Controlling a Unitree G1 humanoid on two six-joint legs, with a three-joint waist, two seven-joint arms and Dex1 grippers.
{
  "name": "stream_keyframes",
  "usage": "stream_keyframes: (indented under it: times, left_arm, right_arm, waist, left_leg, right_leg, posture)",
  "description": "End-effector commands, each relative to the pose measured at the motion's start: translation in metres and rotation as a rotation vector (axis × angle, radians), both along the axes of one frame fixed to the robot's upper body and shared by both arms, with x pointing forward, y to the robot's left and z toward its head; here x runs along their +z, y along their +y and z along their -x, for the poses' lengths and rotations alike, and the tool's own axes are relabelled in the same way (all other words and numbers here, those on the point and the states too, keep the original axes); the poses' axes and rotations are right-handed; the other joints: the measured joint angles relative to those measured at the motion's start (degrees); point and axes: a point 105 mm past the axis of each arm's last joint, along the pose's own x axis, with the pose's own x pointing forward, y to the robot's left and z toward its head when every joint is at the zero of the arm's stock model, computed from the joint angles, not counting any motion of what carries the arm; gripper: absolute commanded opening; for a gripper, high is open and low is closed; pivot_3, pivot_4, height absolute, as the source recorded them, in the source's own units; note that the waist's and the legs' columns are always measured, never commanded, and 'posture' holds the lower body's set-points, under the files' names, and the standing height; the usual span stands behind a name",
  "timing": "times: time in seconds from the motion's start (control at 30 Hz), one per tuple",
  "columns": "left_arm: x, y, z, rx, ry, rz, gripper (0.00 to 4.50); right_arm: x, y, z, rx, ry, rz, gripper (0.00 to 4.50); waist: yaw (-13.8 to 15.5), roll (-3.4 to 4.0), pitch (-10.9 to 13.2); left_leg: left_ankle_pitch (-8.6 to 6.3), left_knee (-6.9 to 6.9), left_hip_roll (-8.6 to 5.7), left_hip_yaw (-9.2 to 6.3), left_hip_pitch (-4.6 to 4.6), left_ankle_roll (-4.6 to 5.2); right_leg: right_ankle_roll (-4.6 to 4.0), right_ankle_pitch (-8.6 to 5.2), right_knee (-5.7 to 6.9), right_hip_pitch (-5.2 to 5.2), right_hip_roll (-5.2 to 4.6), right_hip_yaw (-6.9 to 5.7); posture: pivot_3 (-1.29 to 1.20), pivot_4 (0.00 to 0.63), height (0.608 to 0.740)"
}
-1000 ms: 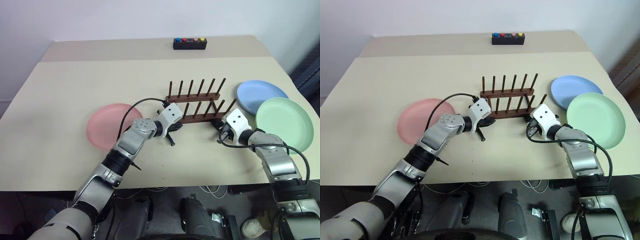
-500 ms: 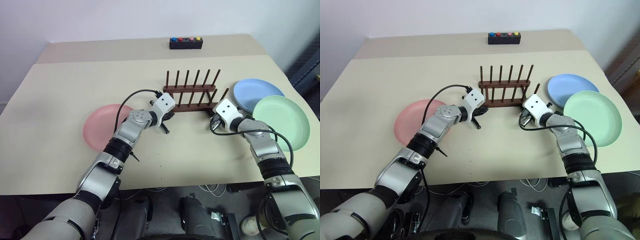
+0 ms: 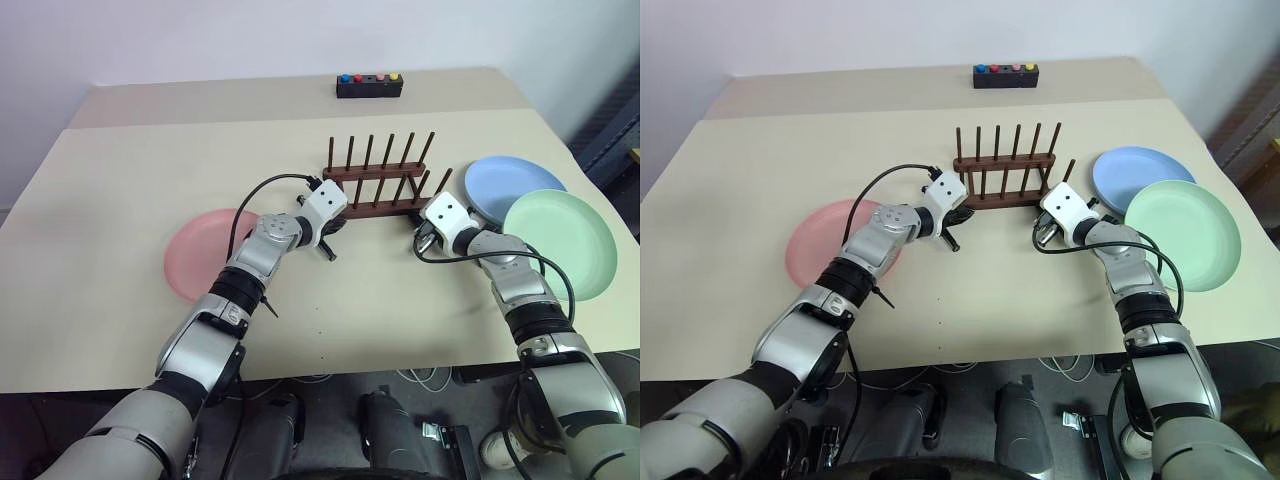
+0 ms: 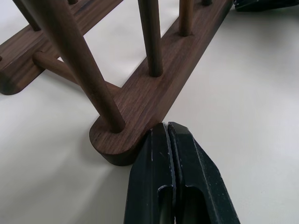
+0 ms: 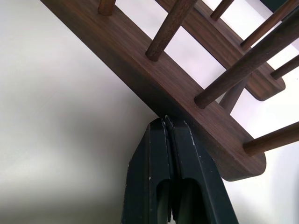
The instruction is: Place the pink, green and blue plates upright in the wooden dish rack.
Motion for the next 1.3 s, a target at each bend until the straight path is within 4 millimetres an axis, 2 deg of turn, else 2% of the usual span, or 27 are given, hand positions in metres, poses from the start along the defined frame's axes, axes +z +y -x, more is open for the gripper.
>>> stream_keyframes:
  times: [0.03, 0.13, 0.3, 0.43, 0.57, 0.67, 0.77, 0.83, 0.9, 1.03, 1.17, 1.23, 1.3]
  left_arm:
    - [0.006, -0.003, 0.001, -0.014, -0.023, 0.006, 0.02]
    - [0.011, -0.003, 0.002, -0.021, -0.023, 0.03, 0.02]
    - [0.044, -0.005, 0.028, -0.157, 0.128, 0.252, 0.02]
    - [0.063, 0.011, 0.052, -0.248, 0.153, 0.241, 0.02]
    - [0.085, 0.037, 0.063, -0.267, 0.178, 0.248, 0.02]
    - [0.101, 0.067, 0.064, -0.276, 0.163, 0.27, 0.88]
    - [0.126, 0.095, 0.069, -0.318, 0.111, 0.344, 2.36]
    - [0.135, 0.112, 0.068, -0.318, 0.07, 0.359, 3.29]
    - [0.143, 0.136, 0.064, -0.272, 0.039, 0.373, 4.41]
    - [0.156, 0.187, 0.051, -0.106, -0.057, 0.35, 4.47]
    - [0.155, 0.242, 0.034, 0.158, -0.122, 0.278, 4.47]
    - [0.15, 0.266, 0.035, 0.265, -0.019, 0.374, 4.47]
    - [0.146, 0.283, 0.038, 0.333, -0.008, 0.385, 4.47]
  right_arm:
    - [0.016, 0.002, -0.003, 0.007, -0.054, -0.014, 0.0]
    - [0.02, 0.006, 0.002, 0.041, -0.047, -0.064, 0.0]
    - [0.056, 0.016, 0.032, 0.155, -0.068, -0.249, 0.0]
    - [0.078, 0.013, 0.063, 0.219, -0.051, -0.343, 0.0]
    - [0.089, 0.004, 0.084, 0.243, -0.014, -0.404, 0.0]
    - [0.105, 0.006, 0.102, 0.329, 0.007, -0.486, 0.85]
    - [0.122, 0.012, 0.119, 0.412, 0.01, -0.516, 2.3]
    - [0.13, 0.013, 0.123, 0.432, 0.002, -0.528, 3.21]
    - [0.142, 0.013, 0.128, 0.465, -0.014, -0.552, 4.35]
    - [0.155, 0.019, 0.145, 0.592, 0.021, -0.646, 4.44]
    - [0.15, 0.029, 0.154, 0.662, 0.087, -0.664, 4.44]
    - [0.146, 0.033, 0.155, 0.666, 0.085, -0.627, 4.44]
    - [0.142, 0.036, 0.157, 0.681, 0.1, -0.606, 4.44]
  waist:
    - [0.0, 0.0, 0.0]
    - [0.0, 0.0, 0.0]
    - [0.0, 0.01, 0.0]
    - [0.0, 0.02, 0.0]
    - [0.1, 0.02, 0.0]
    - [0.0, 0.03, 0.0]
    - [0.0, 0.04, 0.0]
    - [0.2, 0.04, 0.0]
    - [0.3, 0.04, 0.0]
    - [0.3, 0.03, 0.0]
    - [0.3, 0.02, 0.0]
    - [0.3, 0.02, 0.0]
    - [0.2, 0.02, 0.0]
  left_leg:
    - [0.0, 0.0, 0.0, 0.0, 0.0, 0.0]
    - [0.0, 0.0, 0.0, 0.0, 0.0, 0.0]
    - [0.0, 0.0, 0.02, -0.01, -0.18, 0.0]
    - [-0.07, 0.0, 0.03, -0.01, -0.21, 0.12]
    - [-0.08, 0.01, 0.04, -0.03, -0.19, 0.13]
    - [-0.08, -0.02, 0.05, -0.03, -0.15, 0.14]
    - [-0.09, -0.05, 0.06, -0.03, -0.15, 0.14]
    - [-0.09, -0.05, 0.06, -0.03, -0.15, 0.14]
    - [-0.09, -0.05, 0.06, -0.03, -0.15, 0.14]
    - [-0.1, -0.06, 0.06, -0.03, -0.15, 0.16]
    - [-0.11, -0.07, 0.06, -0.04, -0.15, 0.17]
    - [-0.11, -0.07, 0.05, -0.03, -0.15, 0.17]
    - [-0.12, -0.08, 0.05, -0.03, -0.15, 0.19]
  right_leg:
    - [0.0, 0.0, 0.0, 0.0, 0.0, 0.0]
    - [0.0, 0.0, 0.0, 0.0, 0.0, 0.0]
    - [0.01, 0.0, 0.0, -0.19, 0.0, 0.0]
    - [0.01, 0.0, 0.02, -0.24, 0.01, 0.01]
    - [0.0, 0.0, 0.01, -0.2, 0.02, 0.01]
    - [0.0, 0.0, 0.01, -0.19, 0.03, 0.02]
    - [0.0, 0.0, -0.02, -0.2, 0.03, 0.02]
    - [-0.01, -0.01, -0.03, -0.19, 0.01, 0.01]
    - [-0.01, -0.01, -0.05, -0.17, -0.01, -0.01]
    - [-0.01, -0.01, -0.06, -0.17, -0.04, -0.01]
    - [-0.01, -0.01, -0.07, -0.17, -0.06, -0.02]
    - [-0.01, -0.01, -0.07, -0.17, -0.08, -0.02]
    - [0.0, -0.01, -0.04, -0.2, -0.04, -0.02]
  posture:
    - [0.0, 0.15, 0.74]
    - [0.0, 0.15, 0.74]
    - [0.0, 0.15, 0.74]
    - [0.0, 0.15, 0.74]
    - [0.0, 0.15, 0.74]
    - [0.0, 0.15, 0.74]
    - [0.0, 0.15, 0.74]
    - [0.0, 0.15, 0.74]
    - [0.0, 0.15, 0.74]
    - [0.0, 0.15, 0.74]
    - [0.0, 0.15, 0.74]
    - [0.0, 0.15, 0.74]
    - [0.0, 0.15, 0.74]
